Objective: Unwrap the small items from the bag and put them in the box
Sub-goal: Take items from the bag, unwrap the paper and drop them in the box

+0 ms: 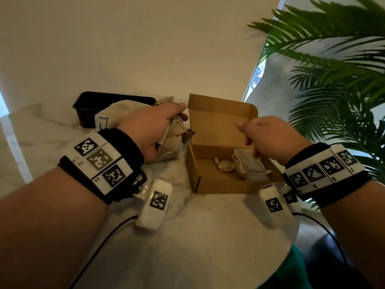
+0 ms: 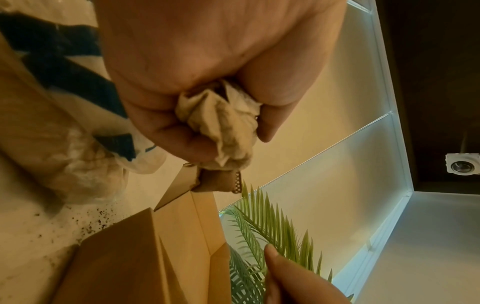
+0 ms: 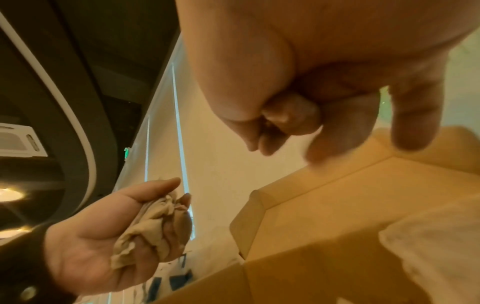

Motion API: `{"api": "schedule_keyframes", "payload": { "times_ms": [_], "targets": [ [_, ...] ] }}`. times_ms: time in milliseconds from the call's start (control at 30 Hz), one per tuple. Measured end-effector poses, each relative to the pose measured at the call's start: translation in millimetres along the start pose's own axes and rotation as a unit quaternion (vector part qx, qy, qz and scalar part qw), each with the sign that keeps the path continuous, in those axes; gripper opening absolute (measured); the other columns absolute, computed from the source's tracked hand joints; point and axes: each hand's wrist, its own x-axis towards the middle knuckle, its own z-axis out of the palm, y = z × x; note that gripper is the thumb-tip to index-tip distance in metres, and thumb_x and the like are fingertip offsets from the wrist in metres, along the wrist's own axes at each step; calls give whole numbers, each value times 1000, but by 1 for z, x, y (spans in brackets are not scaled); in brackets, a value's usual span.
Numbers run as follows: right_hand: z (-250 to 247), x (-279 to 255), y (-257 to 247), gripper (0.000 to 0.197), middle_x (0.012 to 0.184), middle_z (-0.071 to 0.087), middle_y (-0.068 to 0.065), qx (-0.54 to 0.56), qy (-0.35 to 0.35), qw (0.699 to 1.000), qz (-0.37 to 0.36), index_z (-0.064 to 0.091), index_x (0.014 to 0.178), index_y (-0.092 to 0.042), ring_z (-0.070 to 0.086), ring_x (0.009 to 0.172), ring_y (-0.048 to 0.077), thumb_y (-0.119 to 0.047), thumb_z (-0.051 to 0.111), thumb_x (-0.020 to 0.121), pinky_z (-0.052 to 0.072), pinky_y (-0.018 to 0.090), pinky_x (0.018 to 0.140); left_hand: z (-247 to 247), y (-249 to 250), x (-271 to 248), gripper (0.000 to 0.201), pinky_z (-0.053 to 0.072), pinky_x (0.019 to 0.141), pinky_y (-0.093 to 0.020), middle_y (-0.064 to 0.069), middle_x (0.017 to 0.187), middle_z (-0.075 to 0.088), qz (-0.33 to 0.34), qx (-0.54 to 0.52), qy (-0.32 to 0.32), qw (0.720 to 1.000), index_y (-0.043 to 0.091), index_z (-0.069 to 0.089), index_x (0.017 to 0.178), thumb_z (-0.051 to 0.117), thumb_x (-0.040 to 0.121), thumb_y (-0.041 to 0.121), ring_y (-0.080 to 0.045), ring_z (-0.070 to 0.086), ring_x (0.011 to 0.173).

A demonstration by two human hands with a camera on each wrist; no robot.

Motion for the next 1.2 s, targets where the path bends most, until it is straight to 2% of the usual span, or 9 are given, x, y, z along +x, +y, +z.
{"api": "schedule_keyframes", "payload": {
  "times_ms": [100, 200, 300, 400, 567, 733, 833, 1033, 1200],
  "targets": [
    [7, -4, -20, 25, 76, 63, -8, 57, -9, 996, -68, 73, 90, -23, 57, 66, 2, -40, 56, 99, 40, 24, 65, 0, 2, -3, 35, 49, 63, -32, -9, 68, 61, -9, -33, -22, 999, 9, 63, 94, 60, 98, 44, -23, 65, 57],
    [20, -2, -44, 18, 102, 70, -13, 131, -63, 983, -111, 70, 111, -35, 65, 95, 5, -33, 64, 95, 54, 29, 81, -1, 5, -5, 39, 41, 64, -33, -10, 70, 62, -20, -72, -36, 997, 9, 62, 97, 58, 97, 48, -24, 60, 58],
    [34, 0, -63, 14, 98, 77, -8, 253, -97, 957, -108, 71, 107, -31, 73, 93, 11, -32, 67, 93, 60, 42, 85, -3, 9, -4, 38, 34, 58, -29, -9, 69, 59, -20, -118, -35, 992, 11, 61, 91, 57, 96, 49, -22, 51, 57],
    [49, 2, -69, 16, 97, 77, -3, 326, -91, 935, -109, 72, 106, -25, 74, 91, 16, -25, 71, 90, 60, 38, 78, -6, 10, -3, 36, 33, 50, -25, -6, 68, 54, -23, -138, -42, 989, 13, 59, 87, 55, 97, 47, -20, 47, 55],
    [65, 2, -57, 11, 90, 77, 1, 408, -57, 908, -80, 72, 101, -18, 73, 81, 16, -12, 67, 93, 55, 26, 63, -6, 9, -2, 35, 29, 58, -30, -9, 71, 57, -31, -126, -51, 990, 10, 61, 99, 56, 97, 45, -21, 47, 60],
    [67, 1, -42, 12, 83, 72, 8, 551, -82, 830, -8, 65, 96, -9, 69, 70, 21, -2, 56, 96, 54, 31, 56, -3, 9, -4, 36, 32, 59, -31, -10, 72, 58, -45, -100, -54, 992, 9, 61, 103, 56, 96, 44, -21, 50, 61],
    [67, 1, -35, 15, 86, 68, 12, 584, -89, 807, 17, 61, 94, -11, 66, 68, 23, 0, 51, 96, 52, 30, 52, -1, 9, -7, 34, 33, 62, -32, -10, 72, 58, -64, -76, -67, 993, 9, 60, 103, 58, 94, 41, -21, 51, 61],
    [62, 1, -32, 22, 101, 63, 18, 662, -79, 743, 55, 61, 107, -8, 65, 66, 20, 2, 43, 99, 57, 29, 57, -3, 9, -12, 33, 38, 68, -32, -10, 76, 59, -100, -35, -97, 990, 7, 65, 108, 60, 89, 33, -22, 52, 63],
    [61, 0, -32, 24, 104, 67, 18, 715, -53, 695, 60, 67, 106, -7, 69, 77, 20, -2, 45, 100, 59, 28, 65, -1, 7, -12, 43, 37, 68, -32, -12, 80, 59, -104, -29, -84, 991, 7, 62, 129, 56, 95, 32, -23, 54, 63]
  ]
}}
